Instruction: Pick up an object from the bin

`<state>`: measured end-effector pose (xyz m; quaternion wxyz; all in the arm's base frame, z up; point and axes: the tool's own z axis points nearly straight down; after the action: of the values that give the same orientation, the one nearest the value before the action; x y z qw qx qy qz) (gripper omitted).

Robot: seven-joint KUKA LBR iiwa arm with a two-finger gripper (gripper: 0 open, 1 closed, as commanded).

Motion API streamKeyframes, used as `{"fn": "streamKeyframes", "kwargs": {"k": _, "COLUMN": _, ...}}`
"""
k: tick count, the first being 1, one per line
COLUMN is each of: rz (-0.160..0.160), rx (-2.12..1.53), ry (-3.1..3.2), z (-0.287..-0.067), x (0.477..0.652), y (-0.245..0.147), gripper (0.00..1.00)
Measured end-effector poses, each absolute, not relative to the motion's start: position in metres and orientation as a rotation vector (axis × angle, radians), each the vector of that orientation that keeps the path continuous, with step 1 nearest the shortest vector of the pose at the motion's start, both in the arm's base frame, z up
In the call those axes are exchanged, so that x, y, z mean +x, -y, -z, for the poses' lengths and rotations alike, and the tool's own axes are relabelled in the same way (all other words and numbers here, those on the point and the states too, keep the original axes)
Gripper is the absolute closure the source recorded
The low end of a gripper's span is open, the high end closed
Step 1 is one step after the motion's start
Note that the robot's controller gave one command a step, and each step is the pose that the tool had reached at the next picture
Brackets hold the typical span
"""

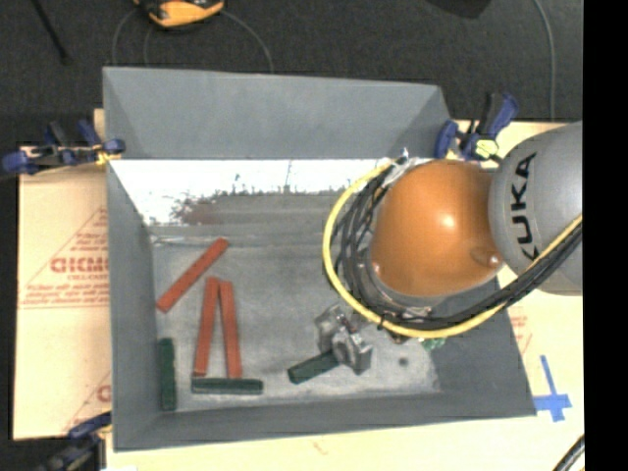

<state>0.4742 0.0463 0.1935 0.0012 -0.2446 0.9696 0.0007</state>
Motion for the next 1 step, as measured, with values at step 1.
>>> {"fn": "streamKeyframes", "kwargs": {"k": 1, "rz": -0.002, "rx": -0.768, "ry": -3.044, "z": -0.1935, "x": 0.4742, "y": -0.0464, "gripper": 1.0}}
